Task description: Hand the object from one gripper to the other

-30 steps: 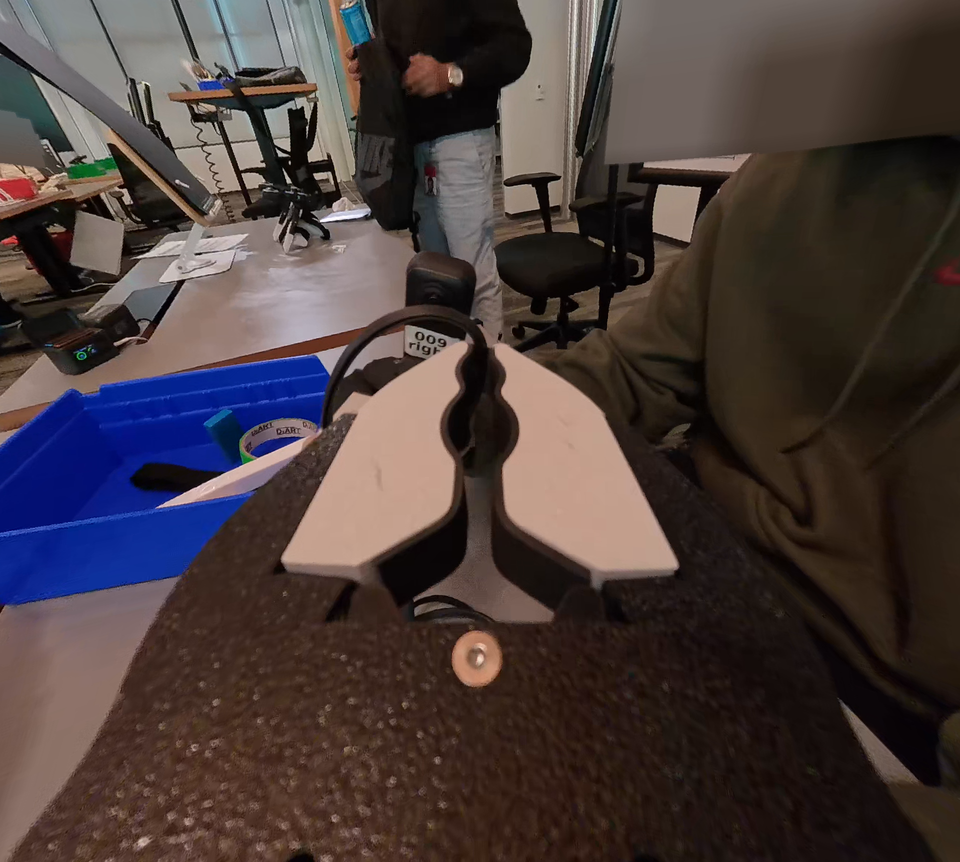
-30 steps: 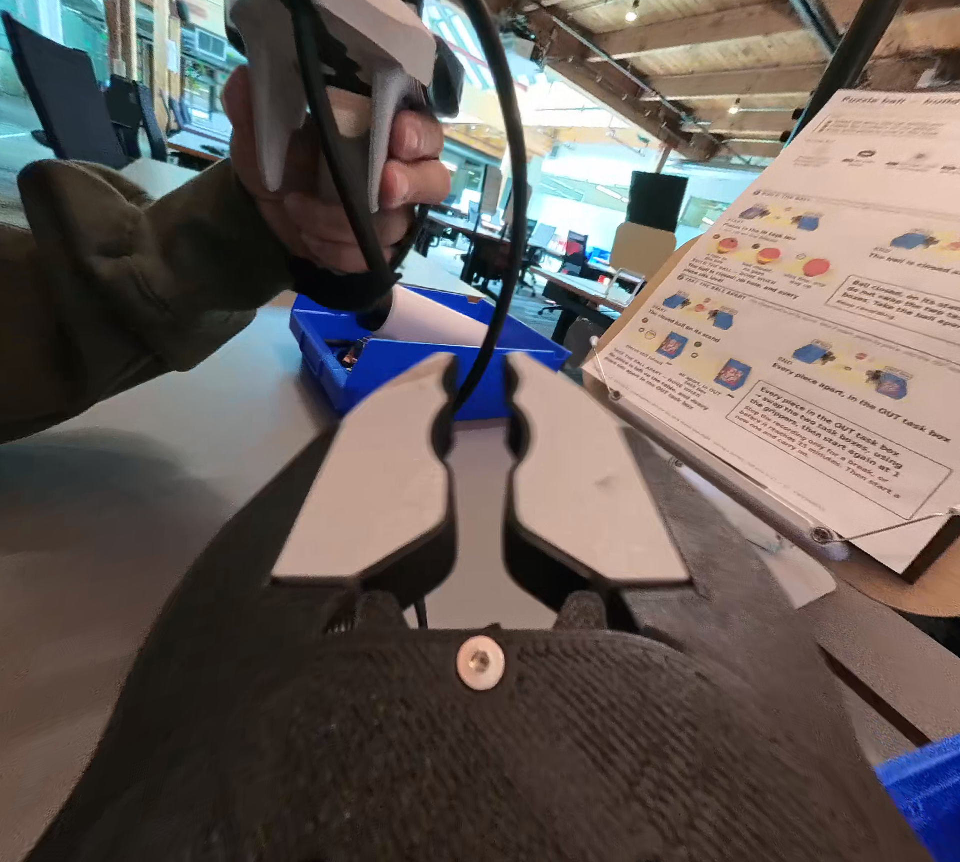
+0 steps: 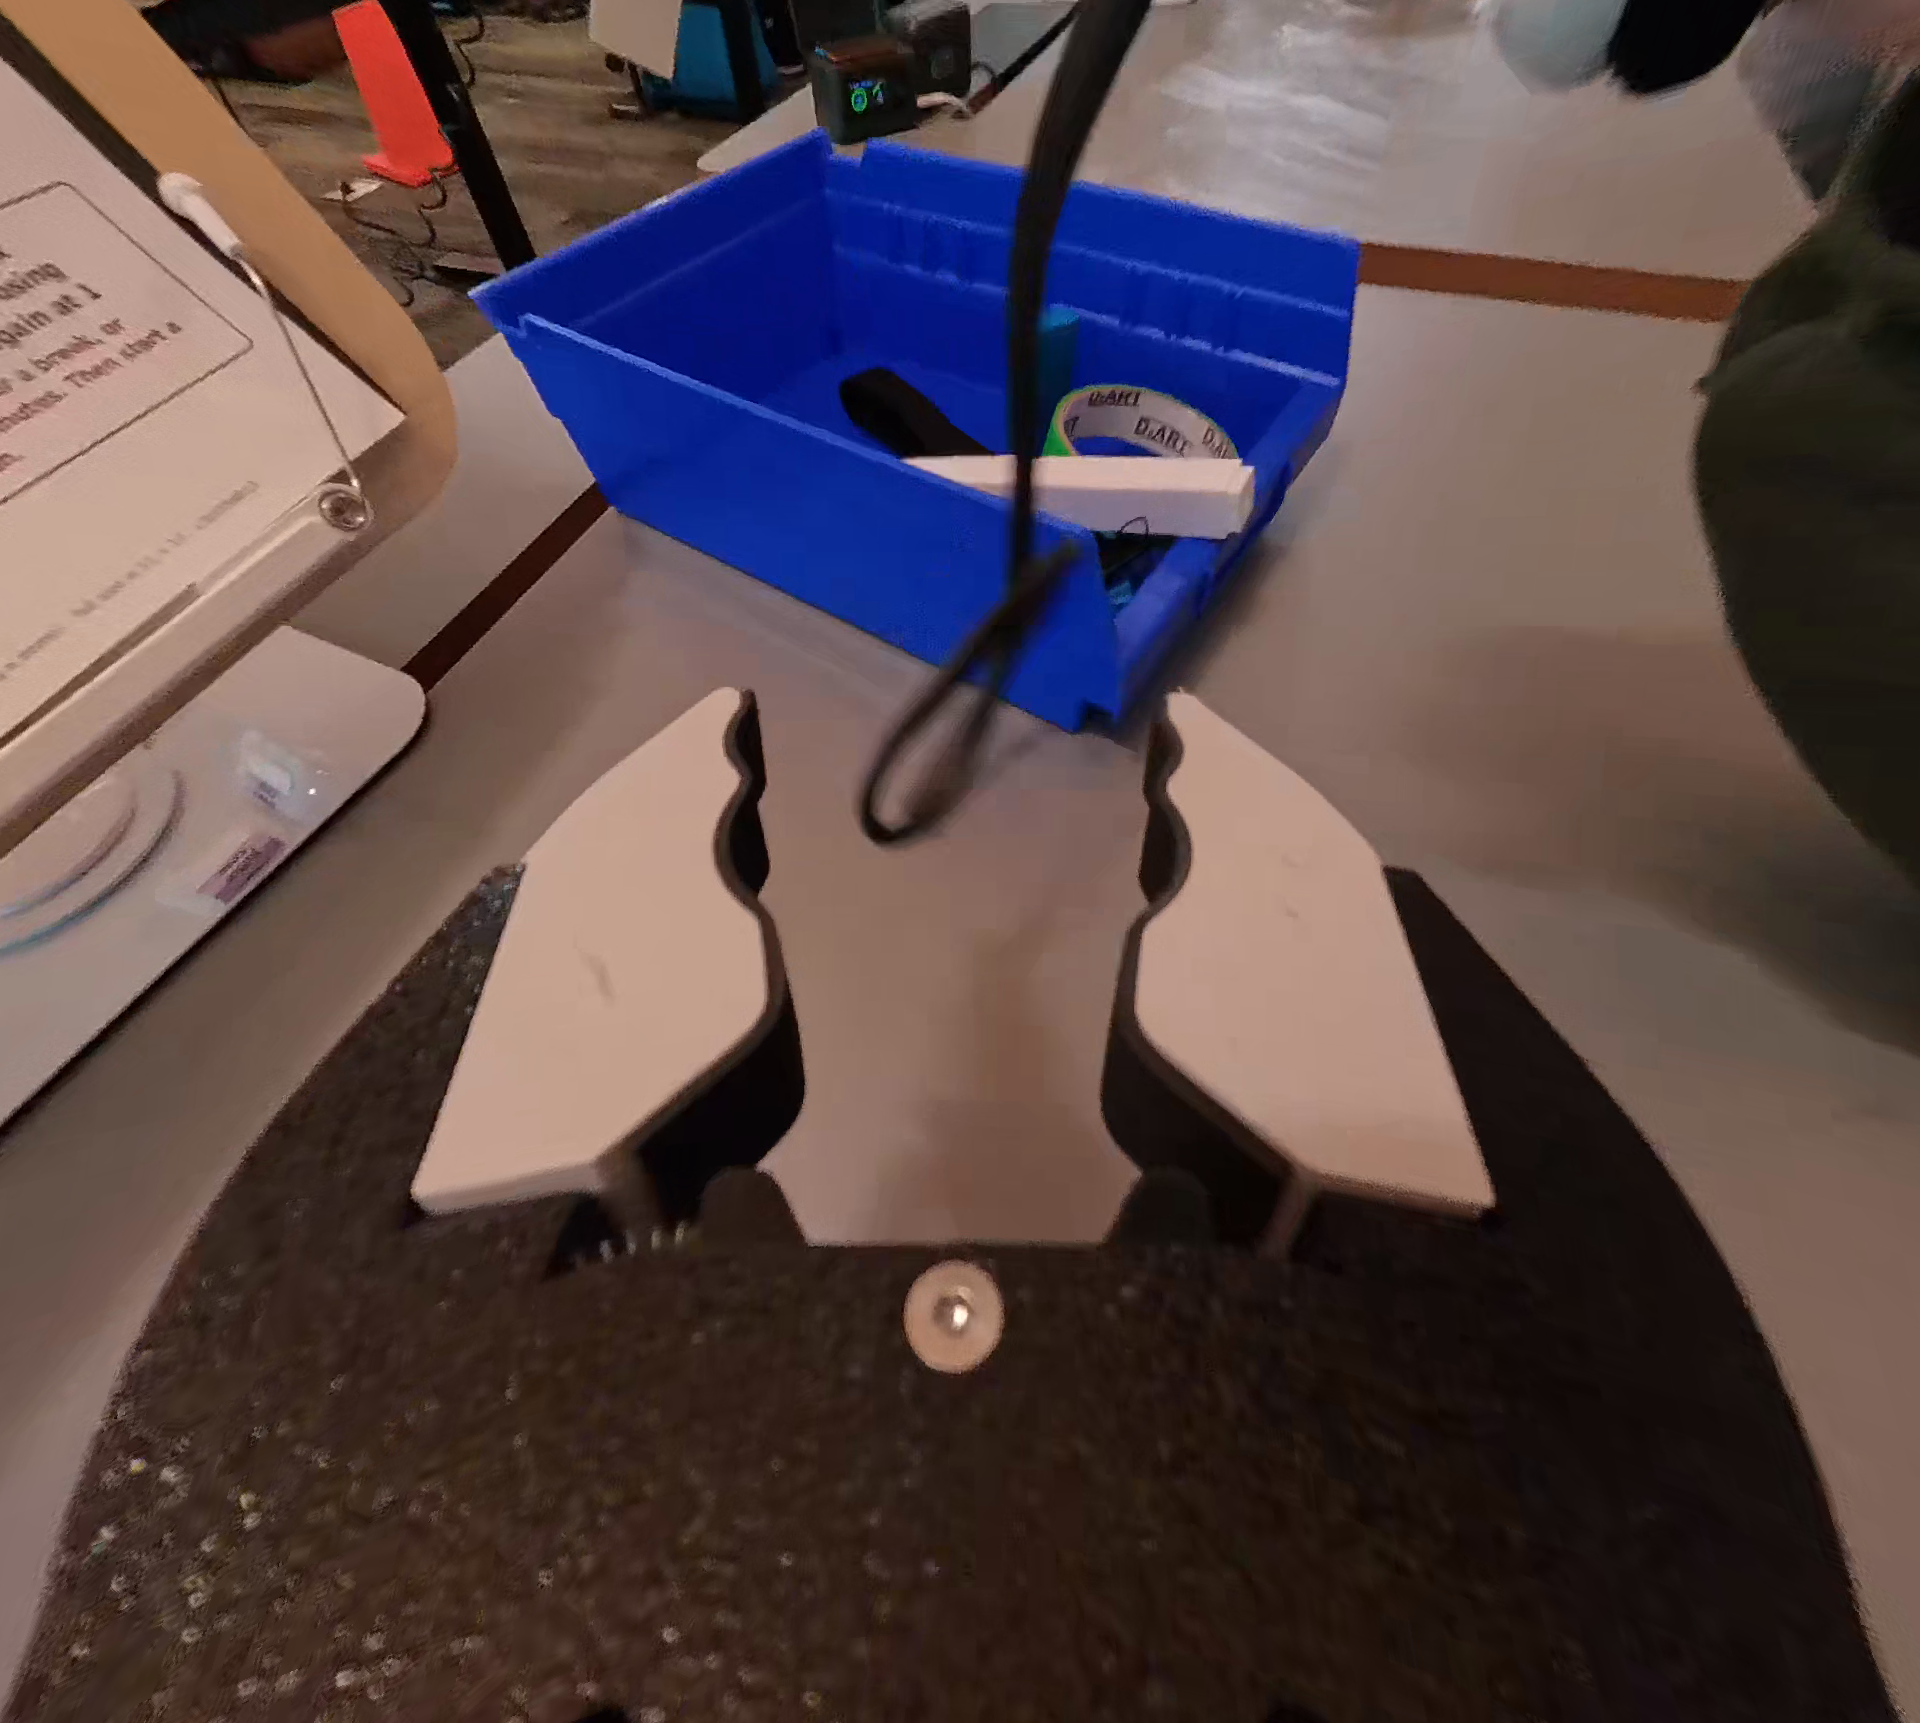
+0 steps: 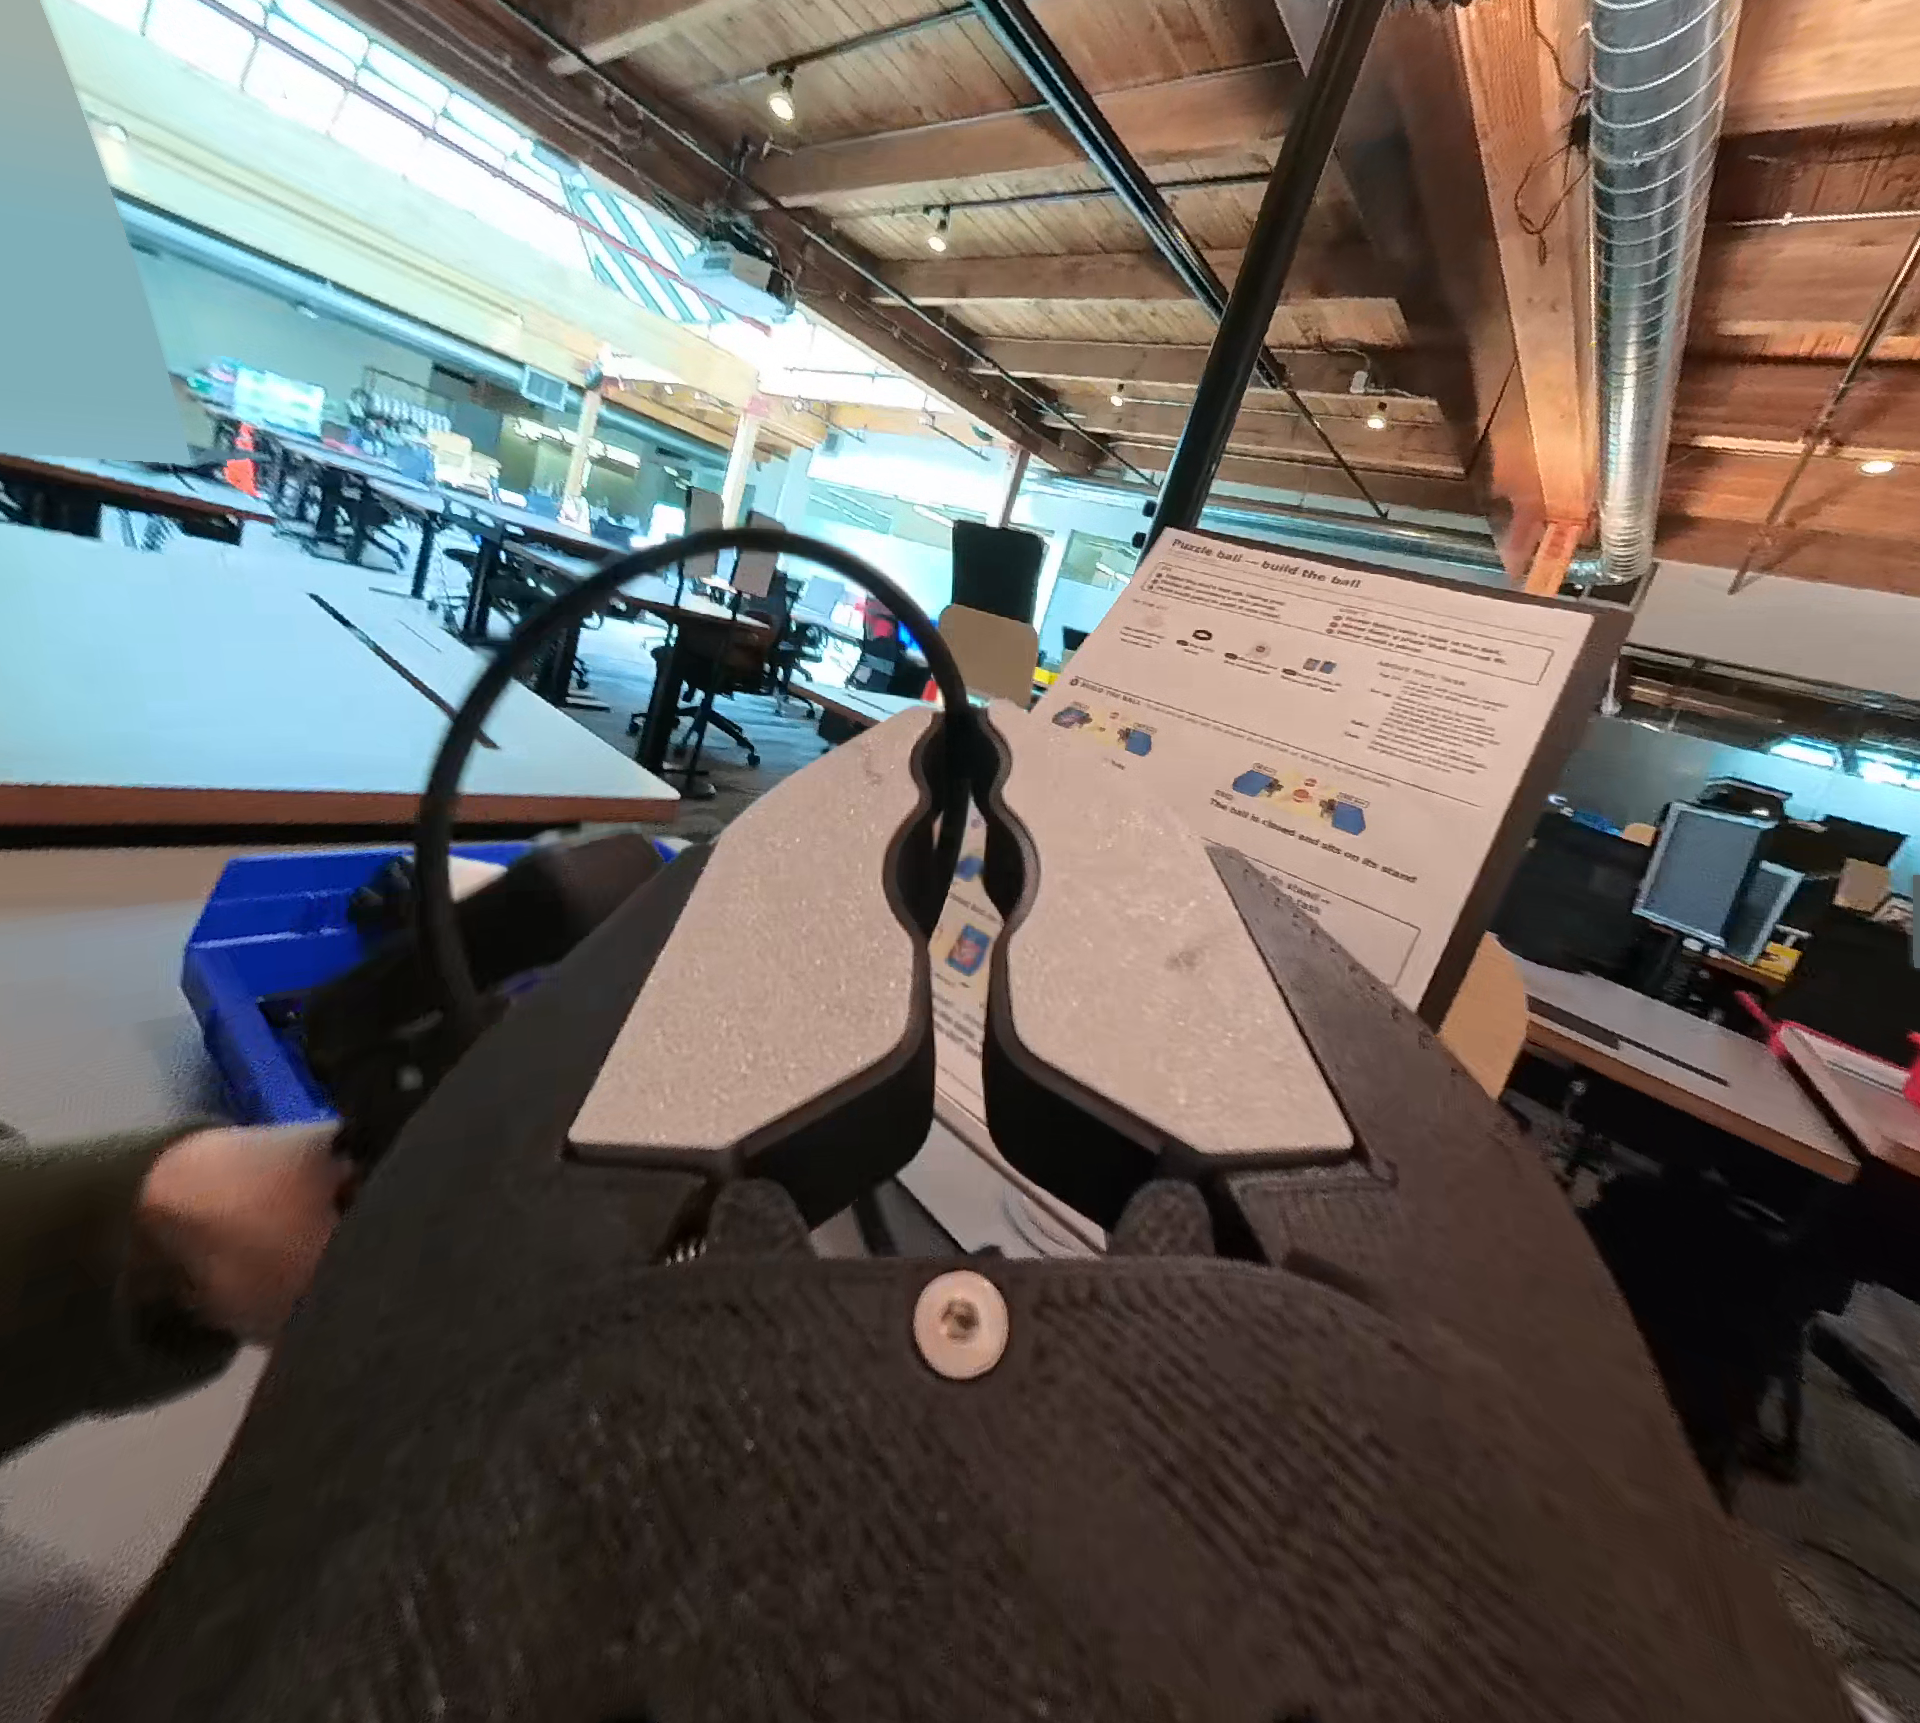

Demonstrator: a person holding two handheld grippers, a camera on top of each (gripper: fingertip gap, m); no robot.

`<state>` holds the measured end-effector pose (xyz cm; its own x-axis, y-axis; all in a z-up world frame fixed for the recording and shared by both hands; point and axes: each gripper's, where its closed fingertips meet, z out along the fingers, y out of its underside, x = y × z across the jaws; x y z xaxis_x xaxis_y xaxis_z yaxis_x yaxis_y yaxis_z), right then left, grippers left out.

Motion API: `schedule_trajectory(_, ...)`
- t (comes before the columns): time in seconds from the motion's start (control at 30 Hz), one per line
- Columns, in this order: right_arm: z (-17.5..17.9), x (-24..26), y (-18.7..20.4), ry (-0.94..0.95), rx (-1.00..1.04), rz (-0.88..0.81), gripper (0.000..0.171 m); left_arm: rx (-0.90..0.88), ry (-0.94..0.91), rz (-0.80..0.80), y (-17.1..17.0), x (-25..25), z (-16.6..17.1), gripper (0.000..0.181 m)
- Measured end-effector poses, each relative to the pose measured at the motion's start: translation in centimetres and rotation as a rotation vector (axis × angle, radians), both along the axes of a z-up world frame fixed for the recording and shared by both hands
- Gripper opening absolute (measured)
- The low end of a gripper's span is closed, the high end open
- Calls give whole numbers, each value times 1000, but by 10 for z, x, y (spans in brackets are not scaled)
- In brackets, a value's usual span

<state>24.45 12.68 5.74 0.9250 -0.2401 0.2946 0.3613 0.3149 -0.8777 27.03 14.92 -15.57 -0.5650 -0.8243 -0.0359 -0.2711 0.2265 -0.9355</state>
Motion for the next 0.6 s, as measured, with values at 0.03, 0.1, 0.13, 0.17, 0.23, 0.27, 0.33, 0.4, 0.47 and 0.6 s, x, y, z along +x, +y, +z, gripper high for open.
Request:
schedule_trajectory(0.03,1,-1,-1,9,13,14,3,26,6,-1,-3,2,-7,69)
schedule_trajectory(0.1,3,-1,-3,34,28,44,3,77,53,-36,-10,1,-23,68)
schedule_trajectory(0.13,4,-1,-4,47,40,56,4,72,76,-67,-16,-2,-28,64)
schedule_trajectory(0.17,5,0,-5,56,54,65,4,40,100,-144,-27,-8,-29,51)
schedule_trajectory(0.23,5,0,-6,72,65,86,4,-63,139,-302,-51,-25,-26,45)
schedule_trajectory(0.27,5,1,-6,81,68,94,4,-105,147,-352,-59,-30,-23,42)
schedule_trajectory(0.33,4,2,-7,88,75,104,3,-181,157,-477,-73,-45,-15,39)
schedule_trajectory(0.4,4,3,-7,88,75,106,3,-194,135,-529,-76,-52,-10,27)
schedule_trajectory(0.47,5,4,-9,89,84,100,3,-132,99,-571,-76,-57,-11,6)
schedule_trajectory(0.6,4,7,-10,87,84,90,4,-11,66,-502,-68,-49,-15,6)
